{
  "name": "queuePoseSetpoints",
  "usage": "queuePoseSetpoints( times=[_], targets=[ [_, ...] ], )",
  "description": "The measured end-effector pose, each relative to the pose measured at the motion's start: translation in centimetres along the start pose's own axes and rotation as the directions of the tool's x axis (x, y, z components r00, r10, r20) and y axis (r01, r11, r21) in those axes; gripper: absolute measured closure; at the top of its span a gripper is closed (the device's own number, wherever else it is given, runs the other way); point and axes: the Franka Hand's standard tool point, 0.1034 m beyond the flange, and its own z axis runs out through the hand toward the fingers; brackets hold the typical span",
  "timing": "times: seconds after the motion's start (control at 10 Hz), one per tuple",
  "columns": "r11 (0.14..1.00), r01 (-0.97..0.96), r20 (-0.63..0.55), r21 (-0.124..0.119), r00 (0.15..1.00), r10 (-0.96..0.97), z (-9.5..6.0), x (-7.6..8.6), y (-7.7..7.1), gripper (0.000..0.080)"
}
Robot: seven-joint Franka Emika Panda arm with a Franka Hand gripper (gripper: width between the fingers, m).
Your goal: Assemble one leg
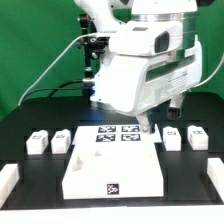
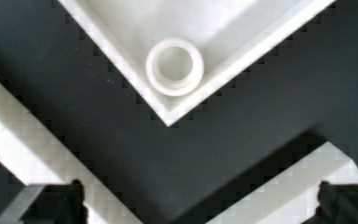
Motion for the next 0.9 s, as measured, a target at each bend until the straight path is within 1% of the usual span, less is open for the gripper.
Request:
queuePoseSetpoints(
  times=[0.3, 0.5, 0.6, 0.7, 0.8, 0.9],
  targets=[
    [1.000, 0.000, 0.001, 0.001, 1.000, 0.000, 0.1, 0.0, 0.0, 0.0150],
    [0.999, 0.037, 0.000, 0.000, 0.999, -0.037, 0.1, 0.0, -0.2, 0.0150],
    [0.998, 0.059, -0.022, -0.022, 0.998, -0.060, 0.5, -0.1, -1.6, 0.0150],
    [0.984, 0.176, -0.015, -0.034, 0.984, -0.176, 1.1, -1.4, -3.6, 0.0150],
    [0.954, 0.297, -0.007, -0.033, 0.955, -0.297, 1.4, -2.7, -4.5, 0.0150],
    [0.931, 0.361, -0.007, -0.041, 0.932, -0.362, 1.7, -3.5, -5.0, 0.0150]
  ],
)
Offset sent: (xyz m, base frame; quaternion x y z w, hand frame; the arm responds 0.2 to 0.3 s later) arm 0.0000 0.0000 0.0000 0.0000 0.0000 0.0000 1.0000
